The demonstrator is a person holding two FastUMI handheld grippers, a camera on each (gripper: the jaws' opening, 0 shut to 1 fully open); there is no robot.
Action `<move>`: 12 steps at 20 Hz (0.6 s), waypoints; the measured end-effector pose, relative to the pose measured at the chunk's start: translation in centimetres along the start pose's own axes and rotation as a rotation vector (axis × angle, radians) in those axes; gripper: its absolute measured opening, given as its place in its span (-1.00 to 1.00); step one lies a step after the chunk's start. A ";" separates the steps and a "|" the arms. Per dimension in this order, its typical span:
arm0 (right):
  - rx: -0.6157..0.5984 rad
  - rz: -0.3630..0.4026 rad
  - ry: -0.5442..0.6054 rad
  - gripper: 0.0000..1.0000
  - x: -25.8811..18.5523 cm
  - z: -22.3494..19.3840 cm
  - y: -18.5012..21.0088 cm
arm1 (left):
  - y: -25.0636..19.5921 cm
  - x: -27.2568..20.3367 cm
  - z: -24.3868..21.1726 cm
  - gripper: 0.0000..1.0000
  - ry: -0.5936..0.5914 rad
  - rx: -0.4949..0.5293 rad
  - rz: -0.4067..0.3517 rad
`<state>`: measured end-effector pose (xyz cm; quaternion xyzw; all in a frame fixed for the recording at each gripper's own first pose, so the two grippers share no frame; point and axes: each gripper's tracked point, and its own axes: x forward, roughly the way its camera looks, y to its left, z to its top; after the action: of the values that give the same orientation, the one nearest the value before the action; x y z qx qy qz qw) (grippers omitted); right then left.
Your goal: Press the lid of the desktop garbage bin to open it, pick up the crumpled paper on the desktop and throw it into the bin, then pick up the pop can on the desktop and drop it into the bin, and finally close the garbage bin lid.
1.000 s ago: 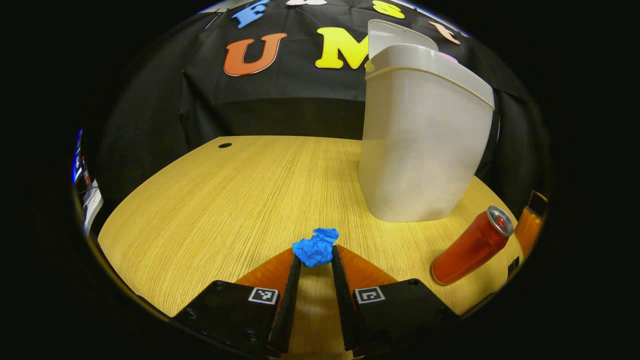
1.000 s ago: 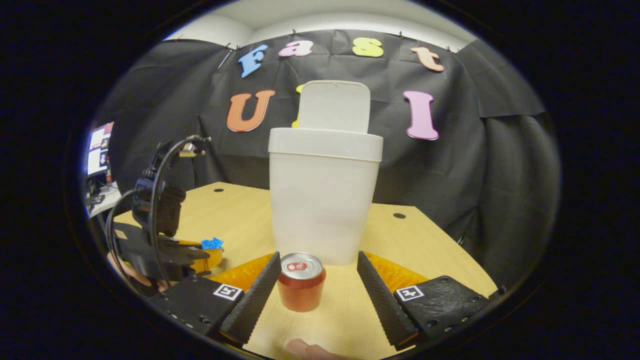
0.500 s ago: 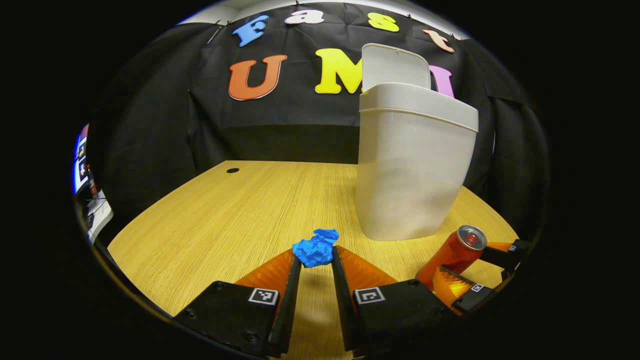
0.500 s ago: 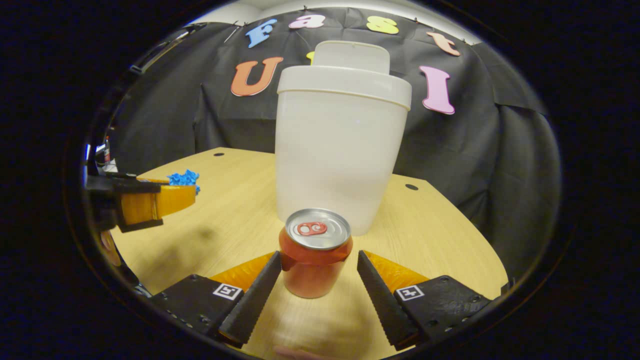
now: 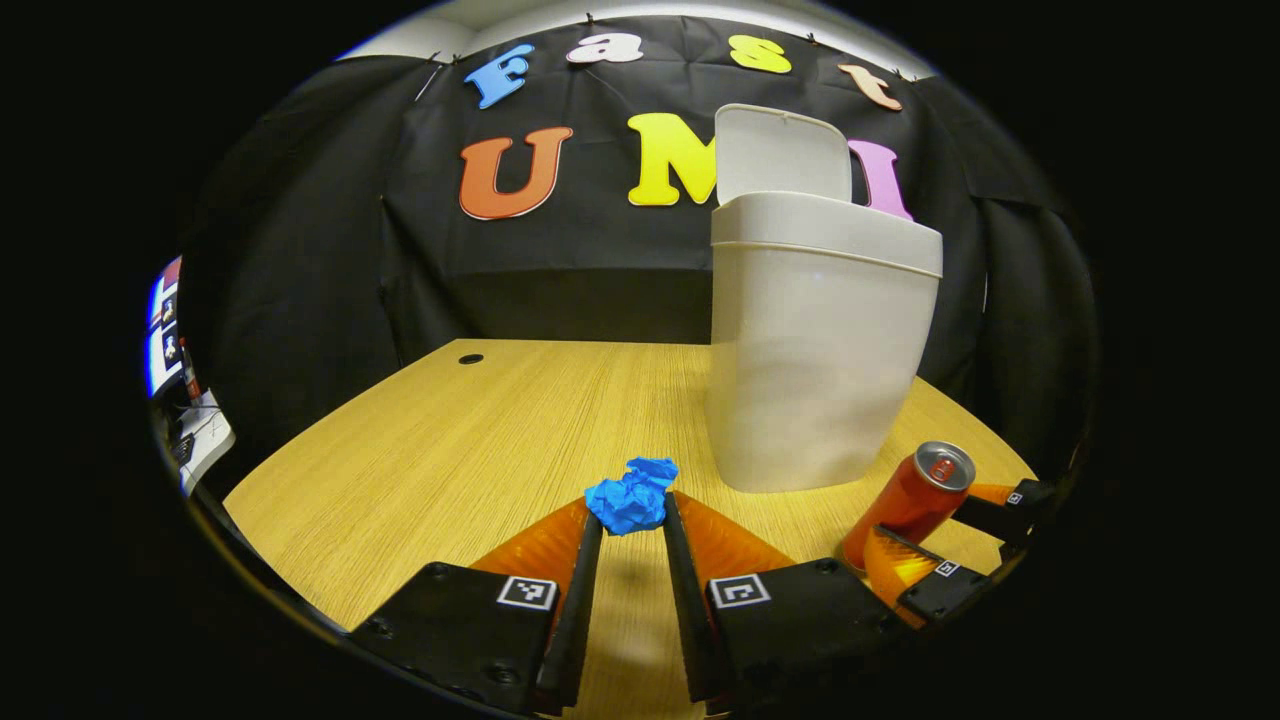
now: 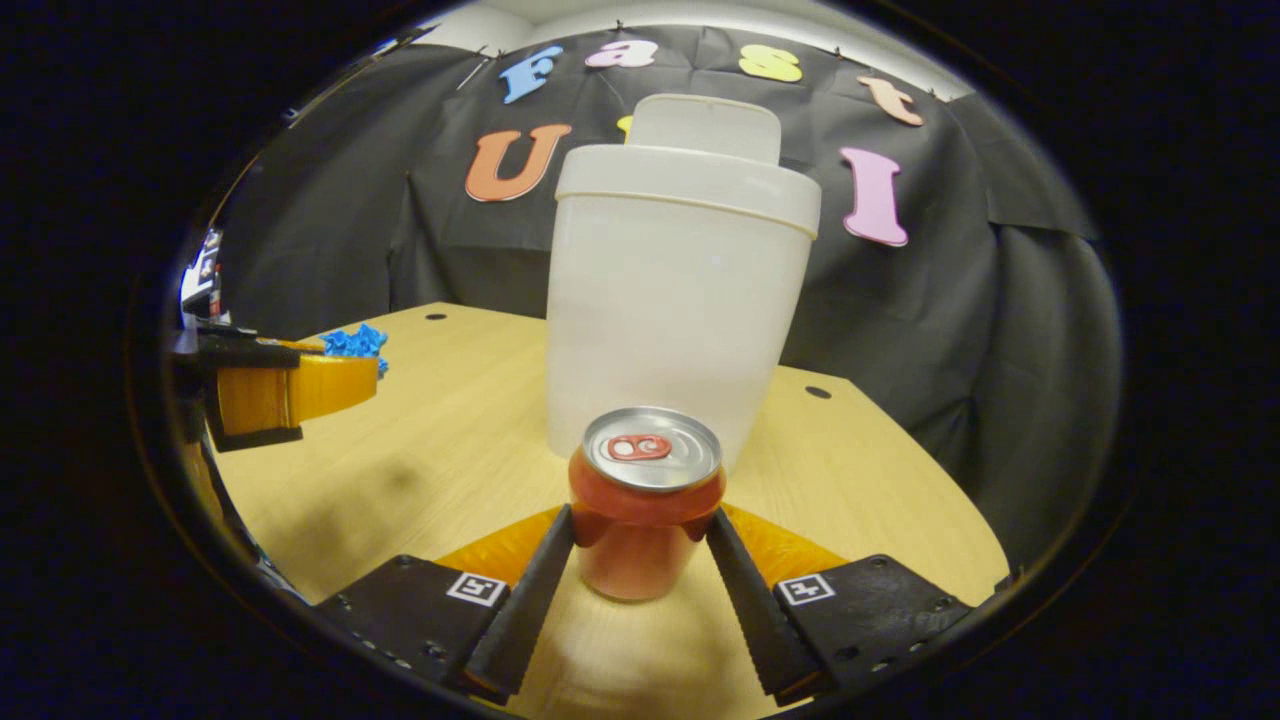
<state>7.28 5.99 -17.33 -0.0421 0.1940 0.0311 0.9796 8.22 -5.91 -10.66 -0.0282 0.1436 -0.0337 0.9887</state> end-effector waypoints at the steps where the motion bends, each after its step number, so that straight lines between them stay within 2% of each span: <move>1: 0.003 -0.004 -0.020 0.66 -0.7 0.9 -0.4 | 0.0 -0.2 0.1 -0.17 -0.011 -0.009 0.001; 5: 0.034 -0.018 -0.107 0.66 -3.7 4.6 -1.6 | -0.7 -1.4 1.4 -0.17 -0.059 -0.029 -0.010; 12: 0.050 -0.020 -0.225 0.65 -8.3 9.3 -2.8 | 0.3 -4.7 5.8 -0.17 -0.153 -0.032 0.019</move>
<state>3.30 3.70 -5.41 -0.0156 0.0832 0.0210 0.9962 5.40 -5.03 -3.80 -0.0452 0.0685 -0.0199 0.9964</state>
